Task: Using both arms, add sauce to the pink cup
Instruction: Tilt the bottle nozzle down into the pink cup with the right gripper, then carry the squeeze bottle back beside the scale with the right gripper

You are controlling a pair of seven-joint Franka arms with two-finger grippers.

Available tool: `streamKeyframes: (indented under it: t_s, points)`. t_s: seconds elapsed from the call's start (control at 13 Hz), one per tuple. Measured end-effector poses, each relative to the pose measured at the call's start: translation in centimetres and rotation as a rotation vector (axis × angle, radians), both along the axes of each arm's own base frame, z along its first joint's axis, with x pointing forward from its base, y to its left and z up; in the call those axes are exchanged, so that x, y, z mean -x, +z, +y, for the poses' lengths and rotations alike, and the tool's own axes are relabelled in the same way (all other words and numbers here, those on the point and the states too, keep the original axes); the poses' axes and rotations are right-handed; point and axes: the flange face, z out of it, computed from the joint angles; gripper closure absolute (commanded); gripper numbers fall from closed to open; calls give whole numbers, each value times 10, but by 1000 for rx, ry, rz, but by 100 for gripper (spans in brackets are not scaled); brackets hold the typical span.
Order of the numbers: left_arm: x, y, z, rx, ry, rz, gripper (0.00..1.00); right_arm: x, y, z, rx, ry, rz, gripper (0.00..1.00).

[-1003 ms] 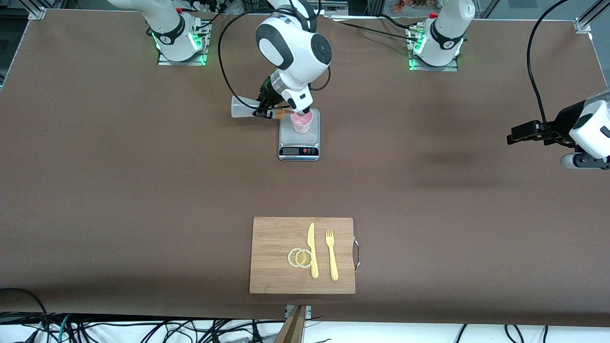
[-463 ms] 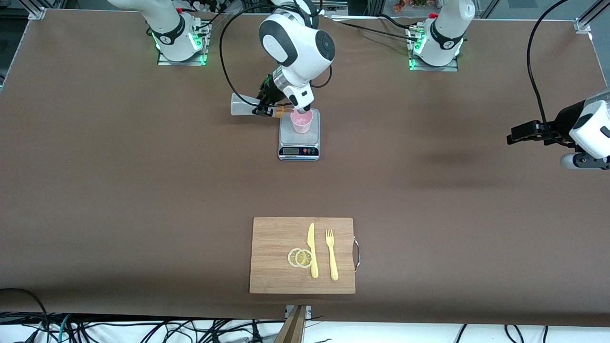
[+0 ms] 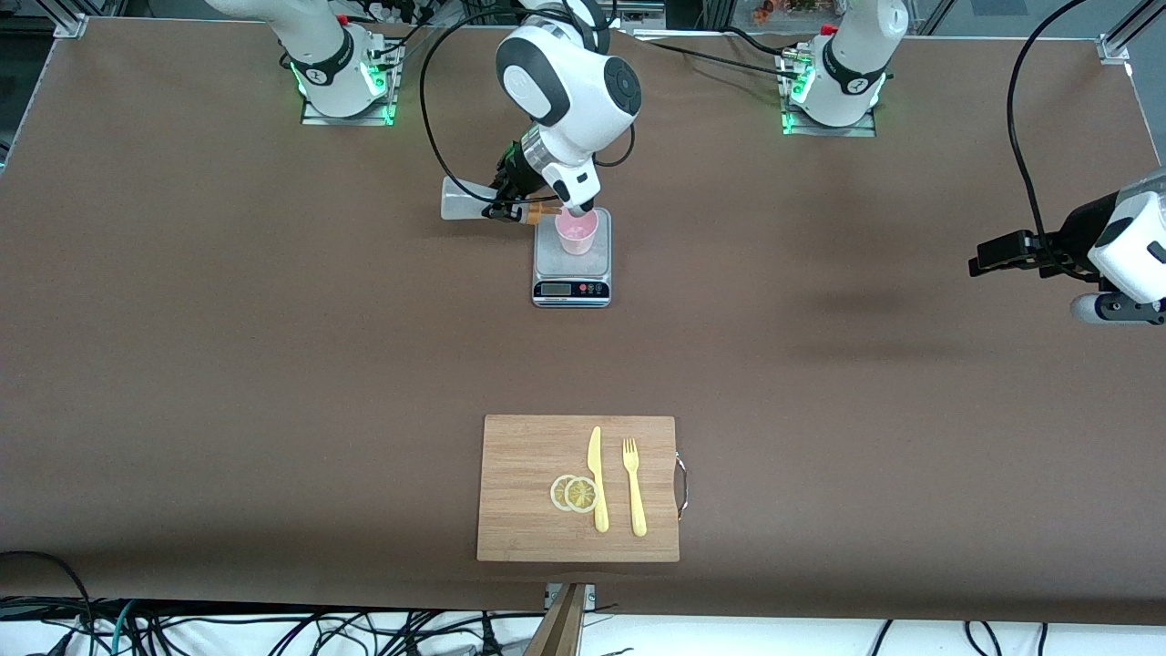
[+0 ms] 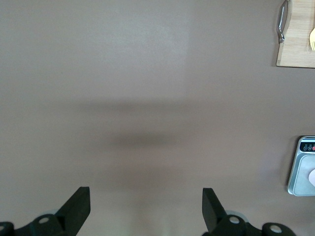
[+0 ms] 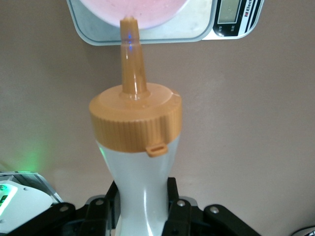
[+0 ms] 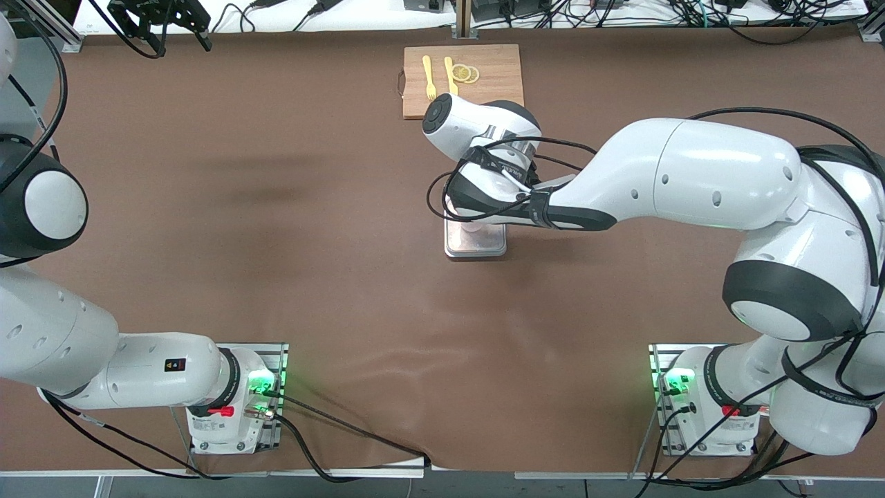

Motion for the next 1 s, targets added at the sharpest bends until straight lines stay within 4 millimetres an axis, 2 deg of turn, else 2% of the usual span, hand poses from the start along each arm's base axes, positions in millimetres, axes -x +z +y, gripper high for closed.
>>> streamKeyframes:
  t_s: [0.54, 1.0]
  points:
    - [0, -1, -1, 0, -1, 2, 0, 1, 5, 1, -8, -5, -10, 84]
    - [-1, -2, -1, 0, -1, 3, 0, -6, 28, 1, -108, -57, -3, 85]
